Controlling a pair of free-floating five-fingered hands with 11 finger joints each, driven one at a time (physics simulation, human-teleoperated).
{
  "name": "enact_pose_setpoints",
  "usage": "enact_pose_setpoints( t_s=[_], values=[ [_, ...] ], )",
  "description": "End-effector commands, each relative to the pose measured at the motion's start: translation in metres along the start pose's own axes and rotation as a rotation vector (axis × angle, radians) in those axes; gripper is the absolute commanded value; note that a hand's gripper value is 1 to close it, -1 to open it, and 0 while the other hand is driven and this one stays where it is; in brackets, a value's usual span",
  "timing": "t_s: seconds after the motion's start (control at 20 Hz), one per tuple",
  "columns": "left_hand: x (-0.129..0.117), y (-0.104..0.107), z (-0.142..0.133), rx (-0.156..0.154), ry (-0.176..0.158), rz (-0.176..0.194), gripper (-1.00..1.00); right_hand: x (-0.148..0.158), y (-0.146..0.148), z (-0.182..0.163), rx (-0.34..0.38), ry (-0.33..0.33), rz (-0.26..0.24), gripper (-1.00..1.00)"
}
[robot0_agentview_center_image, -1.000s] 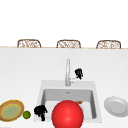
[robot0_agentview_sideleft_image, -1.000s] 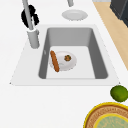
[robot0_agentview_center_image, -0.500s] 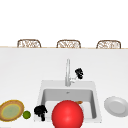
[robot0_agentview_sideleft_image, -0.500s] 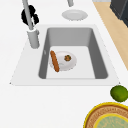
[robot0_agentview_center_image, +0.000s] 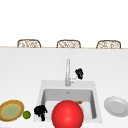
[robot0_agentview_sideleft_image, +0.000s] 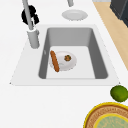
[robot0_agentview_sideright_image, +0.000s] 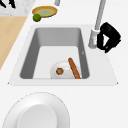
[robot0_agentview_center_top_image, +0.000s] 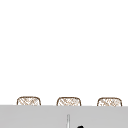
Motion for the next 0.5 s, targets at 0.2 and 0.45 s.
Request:
enact_pose_setpoints(
  t_s=[0.2,0.45],
  values=[
    [0.0000,0.0000,0.0000,0.000,0.000,0.000,0.00,0.0064,0.0331,0.0082,-0.093,0.025,-0.009,1.00],
    [0.0000,0.0000,0.0000,0.000,0.000,0.000,0.00,0.0064,0.0358,0.0074,-0.108,0.014,-0.012,1.00]
  ],
)
